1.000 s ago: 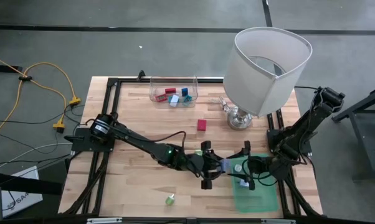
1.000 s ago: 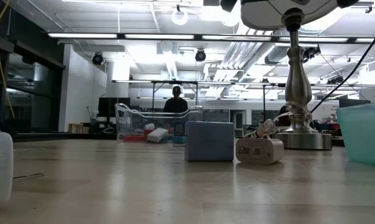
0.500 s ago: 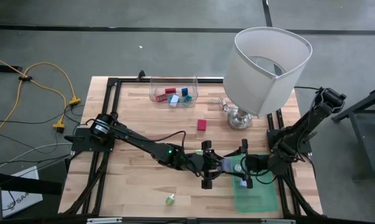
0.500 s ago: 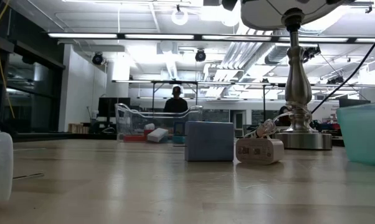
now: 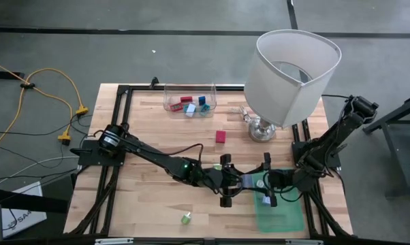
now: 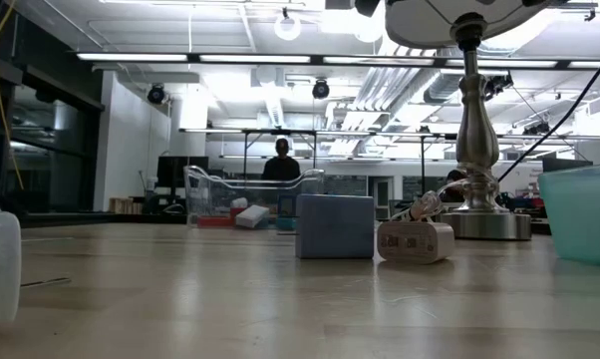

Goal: Pick & Place Office items
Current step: Put the bottom light blue charger adapter into the green bin

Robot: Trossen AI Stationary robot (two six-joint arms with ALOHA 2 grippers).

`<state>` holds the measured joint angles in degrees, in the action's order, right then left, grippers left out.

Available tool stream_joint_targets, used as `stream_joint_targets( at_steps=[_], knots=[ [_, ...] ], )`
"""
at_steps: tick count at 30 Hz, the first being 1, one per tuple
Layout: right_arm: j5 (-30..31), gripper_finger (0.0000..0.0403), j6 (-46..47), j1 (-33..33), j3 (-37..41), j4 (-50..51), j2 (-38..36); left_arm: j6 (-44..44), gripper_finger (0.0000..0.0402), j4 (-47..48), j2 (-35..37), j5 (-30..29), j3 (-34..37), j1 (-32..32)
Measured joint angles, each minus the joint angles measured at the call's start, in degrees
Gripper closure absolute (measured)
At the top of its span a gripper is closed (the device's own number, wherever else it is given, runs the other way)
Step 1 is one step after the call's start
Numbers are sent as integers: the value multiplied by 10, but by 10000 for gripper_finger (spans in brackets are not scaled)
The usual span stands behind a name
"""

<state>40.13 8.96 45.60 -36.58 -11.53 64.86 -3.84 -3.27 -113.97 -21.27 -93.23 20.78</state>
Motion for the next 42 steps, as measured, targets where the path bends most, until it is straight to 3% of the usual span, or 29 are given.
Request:
stream_joint_targets(
  at_steps=[27,37,42],
  knots=[
    [0,202,0,0,0,1,0,-5,174,2,0,0,0,0],
    [-5,202,0,0,0,1,0,-5,114,15,0,1,0,0],
    [-6,202,0,0,0,1,0,-10,103,14,0,1,0,1]
  ],
)
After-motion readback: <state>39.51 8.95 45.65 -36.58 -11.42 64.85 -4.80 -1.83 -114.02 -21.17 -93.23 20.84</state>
